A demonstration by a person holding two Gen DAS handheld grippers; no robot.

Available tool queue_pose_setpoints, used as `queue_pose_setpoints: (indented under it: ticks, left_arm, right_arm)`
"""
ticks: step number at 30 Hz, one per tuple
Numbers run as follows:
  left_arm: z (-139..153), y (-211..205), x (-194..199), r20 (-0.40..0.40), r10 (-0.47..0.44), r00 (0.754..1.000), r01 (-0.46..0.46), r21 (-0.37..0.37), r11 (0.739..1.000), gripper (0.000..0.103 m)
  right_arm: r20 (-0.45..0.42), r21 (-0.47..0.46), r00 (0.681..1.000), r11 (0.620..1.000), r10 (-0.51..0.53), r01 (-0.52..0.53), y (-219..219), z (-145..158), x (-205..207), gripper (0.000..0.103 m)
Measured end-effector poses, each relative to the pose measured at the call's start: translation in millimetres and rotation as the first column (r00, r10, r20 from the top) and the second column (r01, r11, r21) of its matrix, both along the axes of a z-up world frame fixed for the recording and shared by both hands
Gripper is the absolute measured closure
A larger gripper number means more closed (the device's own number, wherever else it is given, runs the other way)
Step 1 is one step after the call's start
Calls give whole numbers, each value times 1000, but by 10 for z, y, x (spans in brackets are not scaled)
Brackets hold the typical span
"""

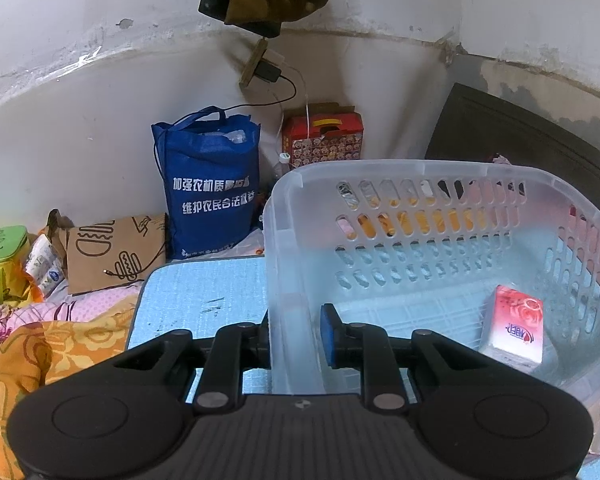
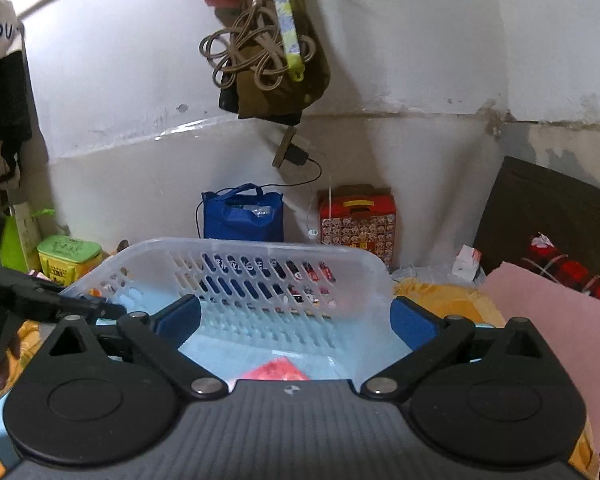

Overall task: Organize objects
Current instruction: 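Carry the tissue pack over the basket and open the right gripper, then grasp the white plush toy with the right gripper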

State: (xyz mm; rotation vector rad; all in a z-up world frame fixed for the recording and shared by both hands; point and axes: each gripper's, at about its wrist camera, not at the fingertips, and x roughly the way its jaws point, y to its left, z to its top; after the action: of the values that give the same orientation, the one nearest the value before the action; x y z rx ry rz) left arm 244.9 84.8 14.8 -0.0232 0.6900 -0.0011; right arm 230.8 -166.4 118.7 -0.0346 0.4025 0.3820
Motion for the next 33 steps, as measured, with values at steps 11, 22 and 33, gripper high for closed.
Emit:
queue_pose_setpoints:
  ticks: [11,22,33]
  left_arm:
    - [-8,8,-18,22,-11,1000,11,-2,1000,78]
    - [3,-9,-25,21,-10,1000,10,15,1000,77]
    - [0,11,-30,29,-11,1000,11,-1,1000,76]
  right_arm:
    - [31,114,997,991,-71,67,-415,-618,-1148,0]
    - [13,110,997,991,78,-79,65,-1091,-1381,11]
    - [107,56,992,995,72,-79,438,-1331,-1362,25]
